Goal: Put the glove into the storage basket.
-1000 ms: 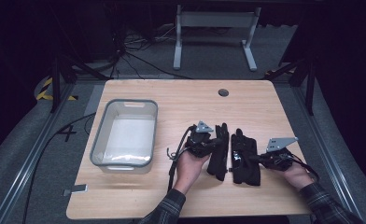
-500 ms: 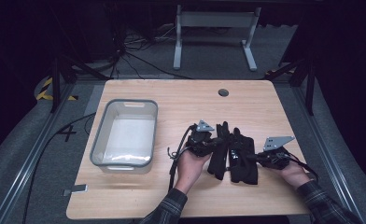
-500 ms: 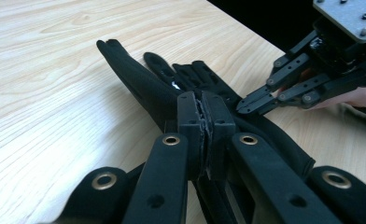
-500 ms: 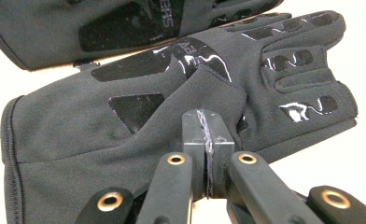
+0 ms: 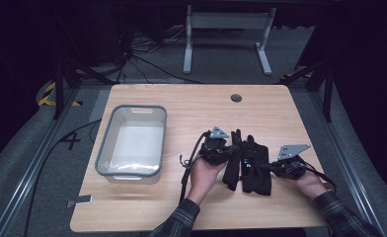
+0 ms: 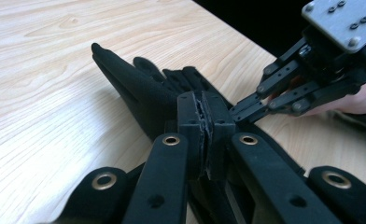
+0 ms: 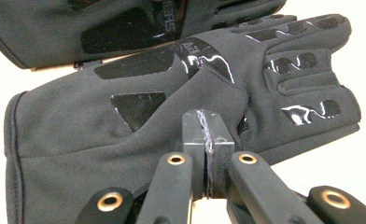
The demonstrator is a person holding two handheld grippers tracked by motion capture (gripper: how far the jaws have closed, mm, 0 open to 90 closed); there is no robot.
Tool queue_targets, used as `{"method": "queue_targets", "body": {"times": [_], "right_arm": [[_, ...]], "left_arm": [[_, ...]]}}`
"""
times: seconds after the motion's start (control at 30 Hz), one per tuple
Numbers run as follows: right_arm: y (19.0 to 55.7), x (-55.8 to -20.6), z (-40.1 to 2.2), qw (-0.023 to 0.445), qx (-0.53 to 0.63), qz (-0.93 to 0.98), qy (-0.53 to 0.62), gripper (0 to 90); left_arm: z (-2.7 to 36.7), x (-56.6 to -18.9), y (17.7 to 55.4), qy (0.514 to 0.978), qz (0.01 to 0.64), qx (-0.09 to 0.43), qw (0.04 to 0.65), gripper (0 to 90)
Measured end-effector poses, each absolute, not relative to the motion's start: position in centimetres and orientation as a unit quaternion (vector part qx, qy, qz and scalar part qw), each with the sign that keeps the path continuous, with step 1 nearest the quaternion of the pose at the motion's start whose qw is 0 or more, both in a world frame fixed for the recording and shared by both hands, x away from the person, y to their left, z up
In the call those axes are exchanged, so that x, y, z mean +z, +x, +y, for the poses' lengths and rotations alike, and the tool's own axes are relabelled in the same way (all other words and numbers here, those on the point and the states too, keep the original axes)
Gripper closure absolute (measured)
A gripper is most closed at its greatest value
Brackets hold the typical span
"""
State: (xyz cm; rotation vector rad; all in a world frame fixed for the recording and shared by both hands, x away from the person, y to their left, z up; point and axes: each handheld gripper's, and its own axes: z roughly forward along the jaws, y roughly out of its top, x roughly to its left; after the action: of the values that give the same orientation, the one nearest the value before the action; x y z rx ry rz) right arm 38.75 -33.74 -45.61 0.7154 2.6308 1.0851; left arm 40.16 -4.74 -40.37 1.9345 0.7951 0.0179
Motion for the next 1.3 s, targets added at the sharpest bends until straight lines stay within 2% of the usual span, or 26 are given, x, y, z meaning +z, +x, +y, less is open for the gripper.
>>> {"method": "queue_targets", "body": {"times": [0.43,0.83,1.3], "right_arm": [[40.1,-45.8,-31.0,0.092,0.378,0.895,0.221,89.9],[40.4,-45.8,-30.2,0.09,0.379,0.896,0.213,89.9],[40.2,-43.7,-34.7,0.119,0.395,0.874,0.256,89.8]], "left_arm": [[-6.6,-40.5,41.0,0.803,0.319,-0.01,0.504,87.8],[-9.4,-41.5,41.7,0.817,0.305,-0.024,0.489,87.6],[-10.3,-42.5,41.5,0.824,0.291,-0.041,0.484,83.7]]}}
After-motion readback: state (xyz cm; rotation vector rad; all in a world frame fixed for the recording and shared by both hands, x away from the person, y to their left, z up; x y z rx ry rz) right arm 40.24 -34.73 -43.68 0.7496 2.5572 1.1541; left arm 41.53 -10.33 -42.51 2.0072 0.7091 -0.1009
